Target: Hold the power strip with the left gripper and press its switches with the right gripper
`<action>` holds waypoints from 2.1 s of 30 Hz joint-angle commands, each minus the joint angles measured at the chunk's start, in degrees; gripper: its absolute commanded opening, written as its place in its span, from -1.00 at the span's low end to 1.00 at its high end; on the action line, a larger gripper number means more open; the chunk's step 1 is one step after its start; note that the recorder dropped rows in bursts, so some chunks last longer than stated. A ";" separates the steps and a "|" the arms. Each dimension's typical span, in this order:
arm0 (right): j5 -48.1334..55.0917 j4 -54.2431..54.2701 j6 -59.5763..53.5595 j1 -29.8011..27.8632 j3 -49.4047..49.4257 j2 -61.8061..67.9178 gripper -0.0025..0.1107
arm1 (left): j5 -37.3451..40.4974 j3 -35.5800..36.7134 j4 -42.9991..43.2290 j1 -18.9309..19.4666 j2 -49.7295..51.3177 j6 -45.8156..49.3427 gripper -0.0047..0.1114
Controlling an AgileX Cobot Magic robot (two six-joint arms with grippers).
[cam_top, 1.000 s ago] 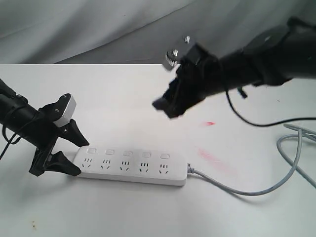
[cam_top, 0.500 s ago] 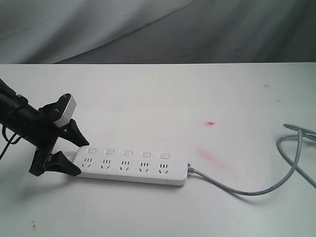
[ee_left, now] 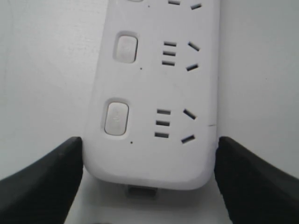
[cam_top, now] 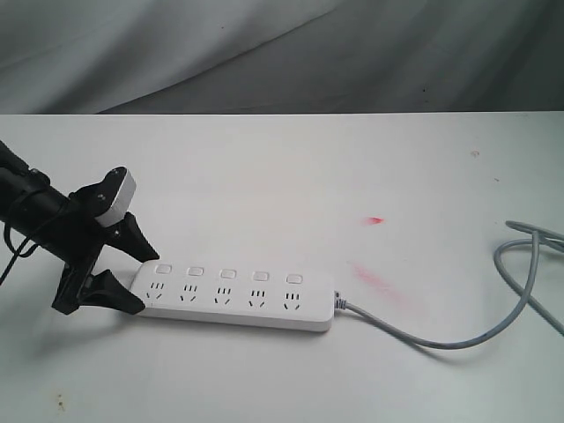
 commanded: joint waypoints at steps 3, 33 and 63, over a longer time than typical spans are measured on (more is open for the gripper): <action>0.26 -0.45 0.30 -0.52 -0.17 -0.25 -0.94 | -0.65 -0.33 -0.09 -0.15 -0.16 0.23 -0.92; -14.09 -12.27 30.27 -20.18 42.09 -36.11 -0.94 | -0.65 -0.33 -0.09 -0.15 -0.16 0.23 -0.92; -15.87 -54.98 50.15 -20.70 69.21 -65.86 -0.94 | -0.52 -0.33 -0.09 -0.15 -0.16 0.23 -0.92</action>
